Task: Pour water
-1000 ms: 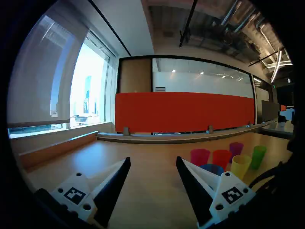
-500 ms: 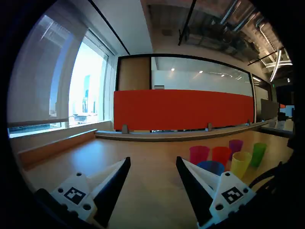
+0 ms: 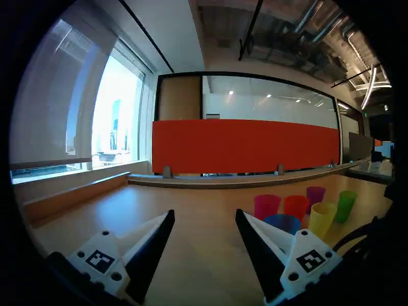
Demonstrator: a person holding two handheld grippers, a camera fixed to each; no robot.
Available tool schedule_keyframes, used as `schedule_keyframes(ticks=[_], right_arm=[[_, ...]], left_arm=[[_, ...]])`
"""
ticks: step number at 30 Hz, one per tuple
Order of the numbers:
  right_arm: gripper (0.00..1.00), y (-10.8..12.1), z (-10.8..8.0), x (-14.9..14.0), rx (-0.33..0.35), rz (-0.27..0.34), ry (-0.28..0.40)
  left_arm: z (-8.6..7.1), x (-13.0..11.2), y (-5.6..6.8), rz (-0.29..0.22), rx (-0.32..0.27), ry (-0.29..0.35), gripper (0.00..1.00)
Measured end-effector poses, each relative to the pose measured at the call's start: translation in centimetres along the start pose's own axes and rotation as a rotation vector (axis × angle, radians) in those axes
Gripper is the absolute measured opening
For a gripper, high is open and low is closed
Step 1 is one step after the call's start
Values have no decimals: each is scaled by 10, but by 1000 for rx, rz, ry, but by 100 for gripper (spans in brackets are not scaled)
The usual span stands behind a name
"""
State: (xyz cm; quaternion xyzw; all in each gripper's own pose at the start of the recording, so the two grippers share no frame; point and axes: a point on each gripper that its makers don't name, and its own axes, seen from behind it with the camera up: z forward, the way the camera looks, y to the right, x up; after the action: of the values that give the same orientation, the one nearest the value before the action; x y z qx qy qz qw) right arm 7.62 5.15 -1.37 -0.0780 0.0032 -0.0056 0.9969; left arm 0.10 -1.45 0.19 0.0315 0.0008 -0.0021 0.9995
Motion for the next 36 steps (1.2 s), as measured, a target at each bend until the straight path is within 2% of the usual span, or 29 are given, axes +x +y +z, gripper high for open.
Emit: schedule_keyframes(ticks=[15,24,36], right_arm=[[99,-3,-2,10,27,-19,39],[99,-20,0,-9,88,21,48],[99,-34,5,-43,132,37,40]], left_arm=[[0,-1,0,5,-1,-2,88],[0,-1,1,5,-1,-2,88],[0,-1,0,5,-1,-2,88]])
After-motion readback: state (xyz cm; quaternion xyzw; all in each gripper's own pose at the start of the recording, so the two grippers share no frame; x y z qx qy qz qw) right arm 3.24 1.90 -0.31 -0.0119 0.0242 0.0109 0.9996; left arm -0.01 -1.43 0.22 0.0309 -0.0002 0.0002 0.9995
